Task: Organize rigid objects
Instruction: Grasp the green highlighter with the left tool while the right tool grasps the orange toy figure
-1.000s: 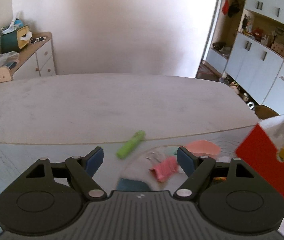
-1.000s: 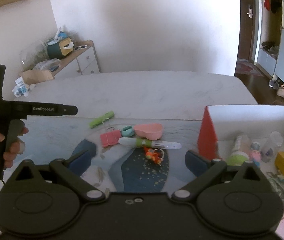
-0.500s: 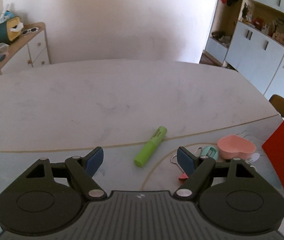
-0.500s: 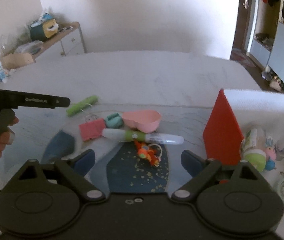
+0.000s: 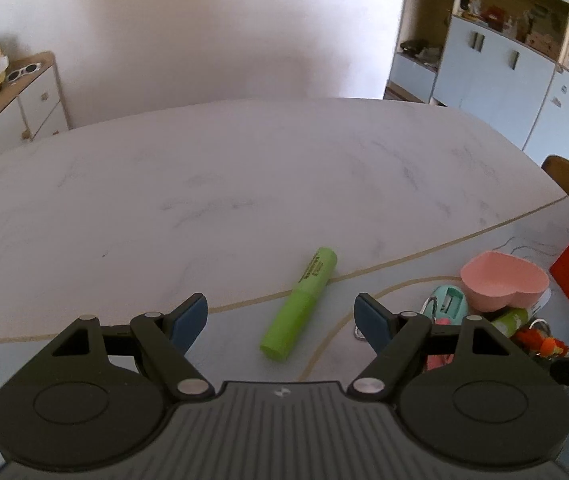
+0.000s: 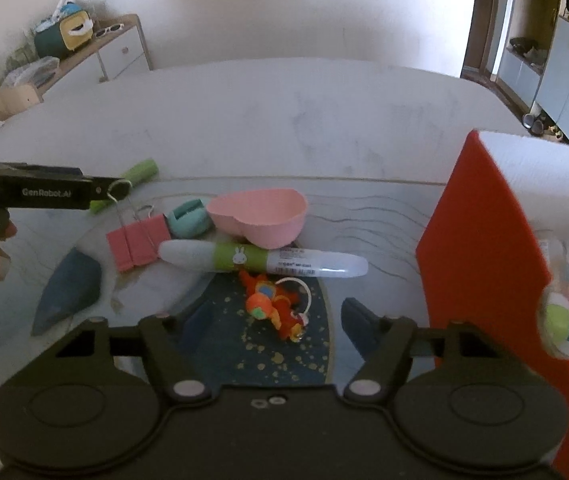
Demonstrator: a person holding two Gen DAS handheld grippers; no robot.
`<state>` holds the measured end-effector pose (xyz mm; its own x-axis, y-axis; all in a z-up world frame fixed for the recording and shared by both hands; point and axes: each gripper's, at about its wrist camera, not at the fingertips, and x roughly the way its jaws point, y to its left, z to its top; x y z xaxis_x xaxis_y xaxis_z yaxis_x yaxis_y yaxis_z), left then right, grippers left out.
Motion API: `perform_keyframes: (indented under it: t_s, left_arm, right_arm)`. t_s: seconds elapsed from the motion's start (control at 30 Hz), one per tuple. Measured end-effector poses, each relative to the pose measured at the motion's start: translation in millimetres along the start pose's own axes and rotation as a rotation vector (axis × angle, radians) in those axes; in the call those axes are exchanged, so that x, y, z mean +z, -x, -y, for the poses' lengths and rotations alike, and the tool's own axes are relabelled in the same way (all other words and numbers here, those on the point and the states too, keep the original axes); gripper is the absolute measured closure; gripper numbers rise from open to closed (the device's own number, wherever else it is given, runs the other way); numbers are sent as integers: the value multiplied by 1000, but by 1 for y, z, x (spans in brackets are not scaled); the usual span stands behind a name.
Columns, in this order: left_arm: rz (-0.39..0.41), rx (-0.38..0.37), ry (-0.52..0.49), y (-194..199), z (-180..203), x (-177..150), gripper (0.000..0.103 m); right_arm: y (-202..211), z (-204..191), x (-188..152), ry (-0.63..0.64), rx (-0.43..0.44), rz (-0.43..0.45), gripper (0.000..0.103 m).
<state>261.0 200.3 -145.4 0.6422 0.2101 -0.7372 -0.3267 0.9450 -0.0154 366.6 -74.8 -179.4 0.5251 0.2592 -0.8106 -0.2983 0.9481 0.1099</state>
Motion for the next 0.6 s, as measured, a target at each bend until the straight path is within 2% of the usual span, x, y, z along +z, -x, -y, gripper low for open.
perform_keyframes:
  t_s: [0.17, 0.23, 0.4, 0.57, 0.6]
  left_arm:
    - [1, -16, -19, -7, -2, 1, 23]
    - [1, -15, -25, -10, -2, 0, 32]
    - [-6, -14, -30, -16, -1, -1, 43]
    - [9, -11, -37, -18, 3, -1, 49]
    - [12, -8, -44, -18, 4, -2, 55]
  right_arm:
    - [-5, -2, -1, 24, 8, -5, 45]
    - [-7, -2, -1, 25, 11, -10, 49]
    - [-10, -3, 0, 45, 0, -14, 56]
    - [-12, -2, 0, 41, -5, -9, 62]
    - [-13, -3, 0, 44, -8, -7, 63]
